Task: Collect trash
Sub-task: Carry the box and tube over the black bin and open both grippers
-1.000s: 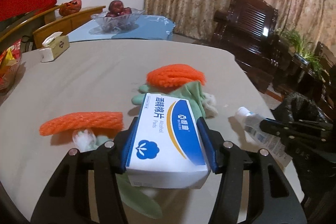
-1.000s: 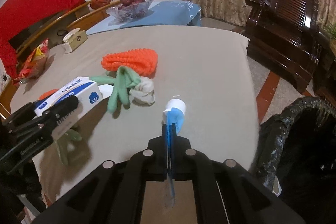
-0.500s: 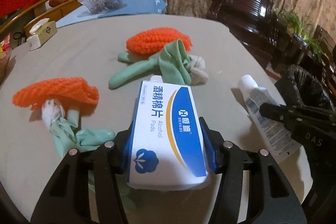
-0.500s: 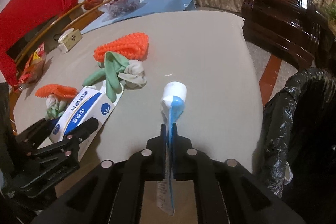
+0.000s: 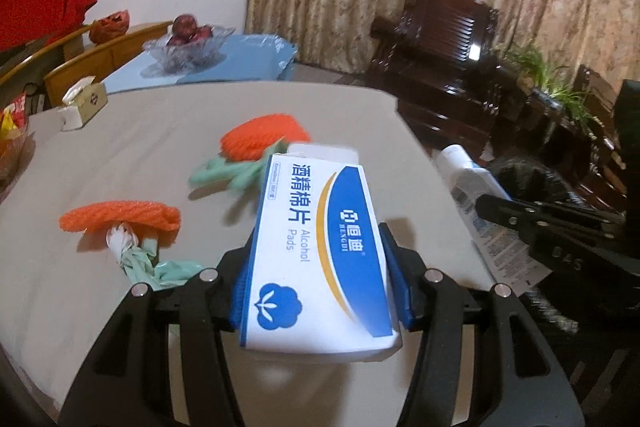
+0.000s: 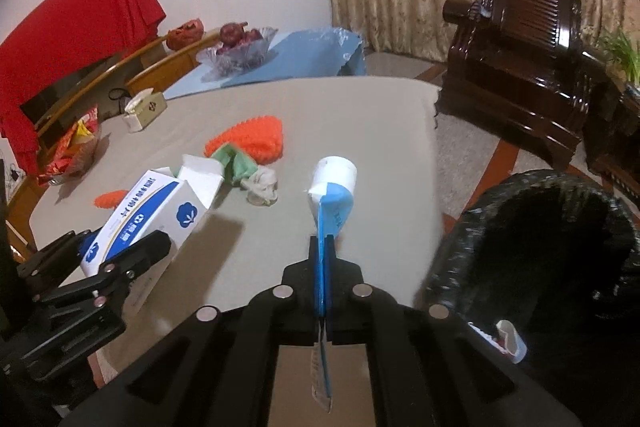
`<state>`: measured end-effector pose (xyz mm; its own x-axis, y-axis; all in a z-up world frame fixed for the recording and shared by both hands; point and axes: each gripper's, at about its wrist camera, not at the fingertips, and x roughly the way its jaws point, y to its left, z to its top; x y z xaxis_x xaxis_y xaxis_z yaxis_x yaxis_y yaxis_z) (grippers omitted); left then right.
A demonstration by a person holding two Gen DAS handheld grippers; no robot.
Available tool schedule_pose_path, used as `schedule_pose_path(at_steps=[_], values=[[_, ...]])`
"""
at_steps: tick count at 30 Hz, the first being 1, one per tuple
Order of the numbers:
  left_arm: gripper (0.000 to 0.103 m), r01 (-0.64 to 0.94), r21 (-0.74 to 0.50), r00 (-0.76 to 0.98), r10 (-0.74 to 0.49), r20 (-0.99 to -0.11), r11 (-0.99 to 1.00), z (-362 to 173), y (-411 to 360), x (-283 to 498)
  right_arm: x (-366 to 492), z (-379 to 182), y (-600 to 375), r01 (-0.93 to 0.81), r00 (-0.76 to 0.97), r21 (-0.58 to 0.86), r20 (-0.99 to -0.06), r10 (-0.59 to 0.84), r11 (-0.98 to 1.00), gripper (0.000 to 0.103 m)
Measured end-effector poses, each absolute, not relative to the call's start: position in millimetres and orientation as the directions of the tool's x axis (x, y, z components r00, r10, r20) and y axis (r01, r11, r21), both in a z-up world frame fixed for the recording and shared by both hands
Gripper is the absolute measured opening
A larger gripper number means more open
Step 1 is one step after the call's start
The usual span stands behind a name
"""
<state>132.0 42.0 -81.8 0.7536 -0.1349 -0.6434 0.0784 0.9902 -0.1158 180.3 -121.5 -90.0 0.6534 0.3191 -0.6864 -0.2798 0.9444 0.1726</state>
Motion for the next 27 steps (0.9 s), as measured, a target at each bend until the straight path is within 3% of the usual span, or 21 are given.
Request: schedule_pose_path(at_steps=[13, 27], values=[[0.053, 0.202, -0.131, 0.768, -0.240, -0.594, 0.971, -51.8, -30.8, 125.2, 137.2, -60.1, -195.9, -0.160, 0.736, 0.165, -0.637, 0.228, 0.973, 0.002], [0.053, 0.372, -0.139, 0.712, -0.379, -0.592, 0.918, -62.9, -134.7, 142.1, 109.0, -61.7, -299.5, 0.027, 0.769, 0.139, -0.635, 0.068, 0.990, 0.002]])
